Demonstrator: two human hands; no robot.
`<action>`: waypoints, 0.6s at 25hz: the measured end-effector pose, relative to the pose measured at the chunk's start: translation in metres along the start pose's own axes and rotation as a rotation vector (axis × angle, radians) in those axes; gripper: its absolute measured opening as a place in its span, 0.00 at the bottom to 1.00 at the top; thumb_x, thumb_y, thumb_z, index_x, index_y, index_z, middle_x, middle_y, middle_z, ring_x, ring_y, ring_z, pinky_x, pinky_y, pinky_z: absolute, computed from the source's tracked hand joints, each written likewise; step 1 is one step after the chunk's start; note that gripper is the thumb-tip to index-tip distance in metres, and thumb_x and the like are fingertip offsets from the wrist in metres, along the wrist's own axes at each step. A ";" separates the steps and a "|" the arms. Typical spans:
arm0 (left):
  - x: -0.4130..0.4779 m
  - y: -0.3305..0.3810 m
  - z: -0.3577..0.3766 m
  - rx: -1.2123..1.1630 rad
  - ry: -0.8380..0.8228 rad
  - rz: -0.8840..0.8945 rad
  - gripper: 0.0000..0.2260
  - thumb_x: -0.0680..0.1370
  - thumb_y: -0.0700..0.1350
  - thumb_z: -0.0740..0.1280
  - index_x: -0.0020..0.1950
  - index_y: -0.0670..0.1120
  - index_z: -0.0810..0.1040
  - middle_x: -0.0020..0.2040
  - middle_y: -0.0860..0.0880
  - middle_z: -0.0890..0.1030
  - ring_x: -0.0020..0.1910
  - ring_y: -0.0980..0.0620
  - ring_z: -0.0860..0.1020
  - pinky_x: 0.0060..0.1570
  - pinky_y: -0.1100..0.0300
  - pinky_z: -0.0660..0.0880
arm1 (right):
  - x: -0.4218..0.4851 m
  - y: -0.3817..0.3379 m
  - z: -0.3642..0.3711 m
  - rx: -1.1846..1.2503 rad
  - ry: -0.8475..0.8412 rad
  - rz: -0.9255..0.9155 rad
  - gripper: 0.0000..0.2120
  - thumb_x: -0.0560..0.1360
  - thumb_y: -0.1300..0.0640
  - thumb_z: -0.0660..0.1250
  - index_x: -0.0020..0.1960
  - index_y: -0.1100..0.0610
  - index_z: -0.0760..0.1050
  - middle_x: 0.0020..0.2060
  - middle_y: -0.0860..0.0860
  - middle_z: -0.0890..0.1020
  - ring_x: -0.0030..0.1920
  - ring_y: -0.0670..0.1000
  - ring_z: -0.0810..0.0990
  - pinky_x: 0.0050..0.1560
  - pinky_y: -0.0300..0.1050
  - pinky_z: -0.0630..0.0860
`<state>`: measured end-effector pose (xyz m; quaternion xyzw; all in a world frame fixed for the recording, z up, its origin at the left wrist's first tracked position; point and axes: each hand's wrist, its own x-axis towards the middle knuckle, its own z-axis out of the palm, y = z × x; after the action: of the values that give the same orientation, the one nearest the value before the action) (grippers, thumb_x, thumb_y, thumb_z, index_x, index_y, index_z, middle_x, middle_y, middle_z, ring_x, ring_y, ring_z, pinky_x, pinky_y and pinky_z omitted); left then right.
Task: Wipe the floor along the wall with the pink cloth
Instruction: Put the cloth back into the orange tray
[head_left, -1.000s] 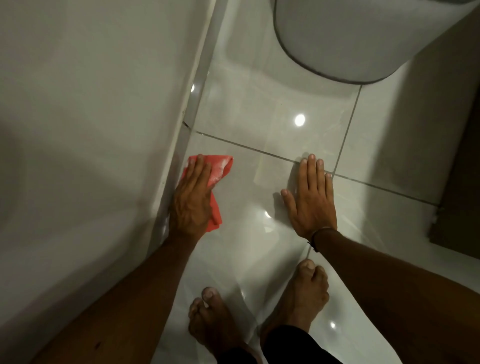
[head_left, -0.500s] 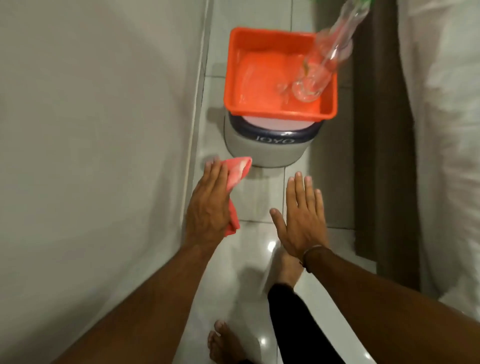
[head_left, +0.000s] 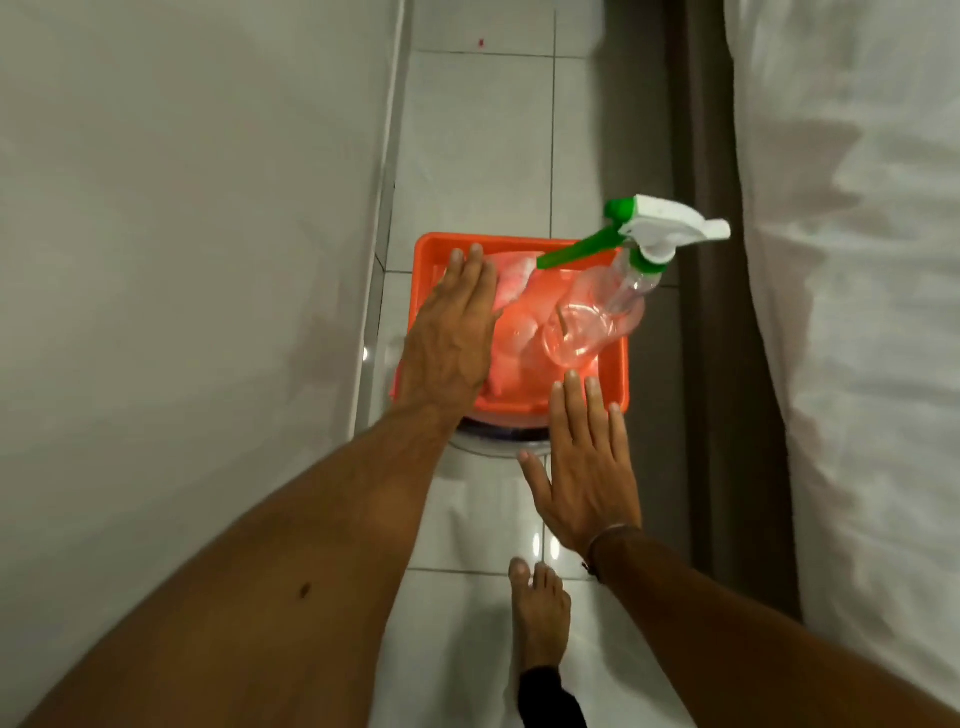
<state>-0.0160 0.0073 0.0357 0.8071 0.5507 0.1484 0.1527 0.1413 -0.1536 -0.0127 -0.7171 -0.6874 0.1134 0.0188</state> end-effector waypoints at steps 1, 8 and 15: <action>0.010 -0.004 0.013 0.032 -0.037 -0.004 0.28 0.85 0.40 0.65 0.83 0.37 0.63 0.85 0.37 0.63 0.85 0.36 0.61 0.83 0.39 0.65 | 0.010 0.003 0.002 0.009 -0.009 0.002 0.41 0.85 0.37 0.53 0.88 0.60 0.49 0.88 0.59 0.50 0.88 0.62 0.49 0.85 0.67 0.55; 0.036 -0.022 0.105 0.071 -0.360 -0.167 0.33 0.86 0.59 0.54 0.87 0.47 0.49 0.89 0.43 0.50 0.88 0.41 0.46 0.84 0.44 0.43 | 0.031 0.013 0.028 0.016 -0.082 -0.035 0.41 0.83 0.36 0.54 0.88 0.60 0.53 0.87 0.59 0.55 0.87 0.62 0.52 0.85 0.68 0.54; 0.027 -0.020 0.118 0.138 -0.379 -0.155 0.35 0.86 0.64 0.45 0.88 0.45 0.42 0.89 0.42 0.44 0.88 0.41 0.39 0.87 0.38 0.41 | 0.028 0.016 0.044 0.001 -0.091 -0.060 0.42 0.83 0.36 0.57 0.87 0.59 0.55 0.87 0.59 0.58 0.87 0.62 0.55 0.85 0.67 0.52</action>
<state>0.0247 0.0294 -0.0780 0.7843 0.5815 -0.0561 0.2090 0.1491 -0.1327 -0.0619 -0.6902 -0.7088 0.1454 -0.0088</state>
